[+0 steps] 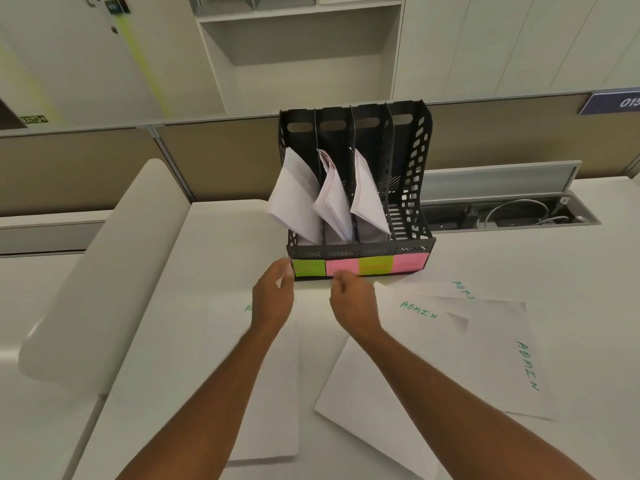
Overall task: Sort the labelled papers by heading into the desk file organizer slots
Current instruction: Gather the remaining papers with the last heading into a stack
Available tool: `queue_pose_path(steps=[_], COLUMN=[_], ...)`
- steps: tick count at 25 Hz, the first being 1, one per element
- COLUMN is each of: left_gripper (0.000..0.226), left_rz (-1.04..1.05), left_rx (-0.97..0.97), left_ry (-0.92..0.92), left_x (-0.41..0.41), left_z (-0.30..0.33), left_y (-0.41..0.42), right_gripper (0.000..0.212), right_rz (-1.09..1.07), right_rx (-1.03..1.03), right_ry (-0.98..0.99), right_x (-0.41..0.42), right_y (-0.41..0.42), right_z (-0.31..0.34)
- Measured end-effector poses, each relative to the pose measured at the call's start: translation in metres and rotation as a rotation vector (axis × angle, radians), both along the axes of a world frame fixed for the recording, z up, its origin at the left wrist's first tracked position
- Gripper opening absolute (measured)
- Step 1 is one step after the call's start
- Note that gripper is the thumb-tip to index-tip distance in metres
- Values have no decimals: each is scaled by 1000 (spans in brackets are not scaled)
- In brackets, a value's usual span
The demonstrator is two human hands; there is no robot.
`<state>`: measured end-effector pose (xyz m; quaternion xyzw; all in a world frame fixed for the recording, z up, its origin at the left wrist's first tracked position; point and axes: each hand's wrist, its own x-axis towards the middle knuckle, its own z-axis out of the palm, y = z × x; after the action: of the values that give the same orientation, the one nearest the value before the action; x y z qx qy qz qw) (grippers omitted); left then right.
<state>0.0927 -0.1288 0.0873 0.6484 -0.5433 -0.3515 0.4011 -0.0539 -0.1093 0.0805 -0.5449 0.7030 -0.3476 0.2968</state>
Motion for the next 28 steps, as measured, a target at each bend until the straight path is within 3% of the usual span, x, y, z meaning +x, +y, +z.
queue_pose_path(steps=[3,5,9,11,15,18,22,25,28], left_gripper=[50,57,59,58,54,51,50,55,62], left_rz=[101,53,-28,-37,-16,53,1,-142,-220], left_rx=[354,547,595,583,411,204,238,316,347], left_ry=[-654,-754,-754,-697,-395,-279,-326,-394,-394], left_x=[29,36,33,29,23,21,-2,-30,-55], left_z=[-70,-92,-101,-95,-84,-72,-70,-78,-82], left_y=[42,73,99,104,107,109,110,114,114], right_gripper=[36,47,53,41,23,19,15,17,23], right_rz=[33,42,70,94,171,70,-206,-322,-366], right_rx=[349,502,591,626,511,410,373,365,389], right_ry=[-107,-224,-367,-447,-293,-269,-347,-232,85], right_x=[9,26,58,63,41,2,-78,-125,-143], right_y=[41,67,93,96,97,102,127,153,169], right_z=[-38,-52,-62,-62,-57,-49,-54,-61,-67])
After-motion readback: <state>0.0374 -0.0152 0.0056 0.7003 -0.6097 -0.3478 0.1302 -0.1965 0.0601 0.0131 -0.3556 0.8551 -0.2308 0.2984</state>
